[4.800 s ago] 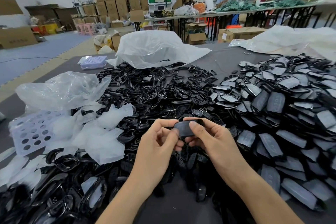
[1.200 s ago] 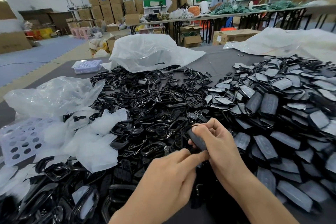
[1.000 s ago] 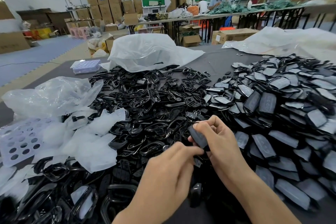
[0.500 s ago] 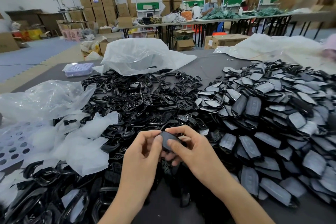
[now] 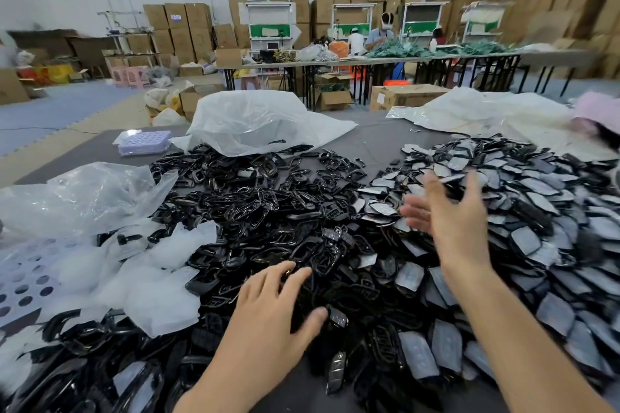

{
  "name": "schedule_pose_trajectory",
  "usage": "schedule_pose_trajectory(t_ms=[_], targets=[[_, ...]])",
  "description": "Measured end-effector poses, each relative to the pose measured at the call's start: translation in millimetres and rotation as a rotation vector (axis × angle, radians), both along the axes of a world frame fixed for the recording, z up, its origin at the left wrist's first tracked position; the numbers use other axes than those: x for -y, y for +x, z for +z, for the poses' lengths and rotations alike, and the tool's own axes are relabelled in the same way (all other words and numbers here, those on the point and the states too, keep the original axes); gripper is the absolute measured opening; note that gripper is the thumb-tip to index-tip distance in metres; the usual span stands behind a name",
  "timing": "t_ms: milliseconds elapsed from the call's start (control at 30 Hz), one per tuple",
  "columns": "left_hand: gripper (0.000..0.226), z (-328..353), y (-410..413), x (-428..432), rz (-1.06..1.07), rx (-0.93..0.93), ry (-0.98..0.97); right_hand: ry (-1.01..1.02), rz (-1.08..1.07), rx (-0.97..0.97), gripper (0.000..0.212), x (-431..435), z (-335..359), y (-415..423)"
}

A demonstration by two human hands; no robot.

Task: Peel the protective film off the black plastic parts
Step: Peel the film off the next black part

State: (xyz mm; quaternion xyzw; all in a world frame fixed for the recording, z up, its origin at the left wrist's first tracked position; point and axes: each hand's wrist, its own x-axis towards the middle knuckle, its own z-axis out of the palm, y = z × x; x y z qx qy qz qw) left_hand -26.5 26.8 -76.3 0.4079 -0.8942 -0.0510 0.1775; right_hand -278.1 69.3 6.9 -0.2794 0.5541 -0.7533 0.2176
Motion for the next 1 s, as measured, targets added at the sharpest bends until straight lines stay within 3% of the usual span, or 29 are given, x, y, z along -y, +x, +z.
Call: schedule_pose_trajectory(t_ms=[100,200,333,400,567,733,833,933,1000], targets=[[0.082,-7,-2,3,-0.015,0.102,0.006,0.041,0.105,-0.172,0.063,-1,-29,31],[0.065,-4,0,10,0.102,0.091,-0.075,0.196,0.129,-0.571,0.048,5,-54,61],[0.053,-7,-2,26,0.220,0.069,-0.195,0.597,0.250,-1.200,0.057,15,-82,85],[0.051,-4,-5,26,0.220,0.091,-0.207,0.724,0.281,-1.332,0.055,18,-89,89],[0.022,-2,-6,22,0.201,0.067,-0.251,0.586,0.179,-1.263,0.039,17,-90,86],[0.010,3,-2,17,0.176,-0.086,-0.248,0.468,0.133,-1.158,0.027,13,-90,83],[0.028,7,-2,15,0.219,-0.182,-0.235,0.416,0.118,-1.053,0.031,13,-88,80],[0.027,5,1,15,0.190,-0.314,-0.125,0.311,0.146,-0.895,0.028,12,-86,77],[0.043,5,3,14,0.164,-0.412,-0.064,0.237,0.170,-0.763,0.024,11,-83,76]])
